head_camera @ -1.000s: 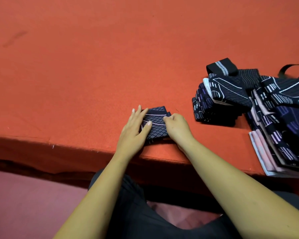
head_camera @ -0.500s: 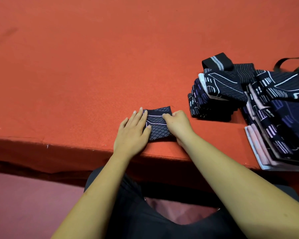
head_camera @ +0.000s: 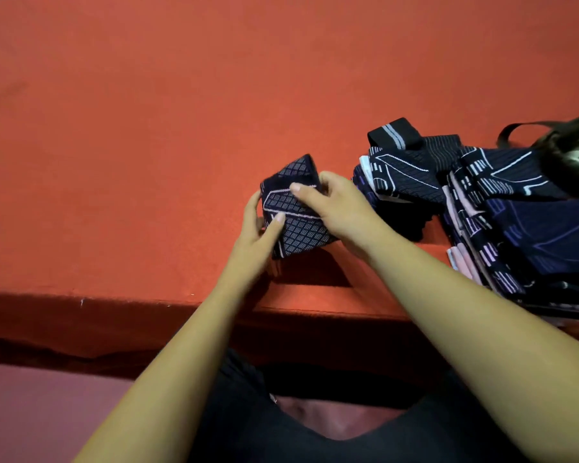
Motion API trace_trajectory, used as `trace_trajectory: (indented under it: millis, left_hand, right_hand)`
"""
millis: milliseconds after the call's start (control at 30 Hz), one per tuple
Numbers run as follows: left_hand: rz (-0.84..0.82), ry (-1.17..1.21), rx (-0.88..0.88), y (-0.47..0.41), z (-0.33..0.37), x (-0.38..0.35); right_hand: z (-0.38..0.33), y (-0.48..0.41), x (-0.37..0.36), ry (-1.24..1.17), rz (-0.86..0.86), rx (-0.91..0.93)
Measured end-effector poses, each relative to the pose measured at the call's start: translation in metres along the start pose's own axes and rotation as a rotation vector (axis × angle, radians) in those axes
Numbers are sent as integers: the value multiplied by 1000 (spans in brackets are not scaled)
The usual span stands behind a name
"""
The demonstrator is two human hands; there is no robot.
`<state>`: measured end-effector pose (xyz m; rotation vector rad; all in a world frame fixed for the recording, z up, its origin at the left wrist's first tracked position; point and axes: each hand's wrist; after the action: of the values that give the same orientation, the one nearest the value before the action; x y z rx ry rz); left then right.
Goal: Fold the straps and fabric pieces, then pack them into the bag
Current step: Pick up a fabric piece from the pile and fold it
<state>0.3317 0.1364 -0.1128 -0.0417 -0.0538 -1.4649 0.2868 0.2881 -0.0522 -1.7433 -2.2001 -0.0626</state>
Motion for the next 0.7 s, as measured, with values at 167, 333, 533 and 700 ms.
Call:
trace_trajectory:
  millis: [167, 333, 533, 700]
  left_hand:
    - [-117, 341, 90, -32, 50, -48]
    - [-138, 260, 99, -49, 90, -111]
    - [-171, -27, 92, -77, 123, -193]
    - [-283, -173, 80, -87, 132, -251]
  right_hand:
    - [-18, -5, 59, -168, 102, -64]
    - [-22, -10, 131, -104, 296, -133]
    - [-15, -5, 220, 86, 447, -185]
    - [15, -6, 281, 300, 505, -256]
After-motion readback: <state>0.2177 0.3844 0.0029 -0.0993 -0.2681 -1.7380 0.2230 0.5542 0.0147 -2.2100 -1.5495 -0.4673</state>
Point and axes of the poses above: each hand's wrist, its own y-axis away from the middle knuckle, its own x-axis out of the back of the hand, z = x × y, and after that the axes turned 6 degrees about x, right-handed
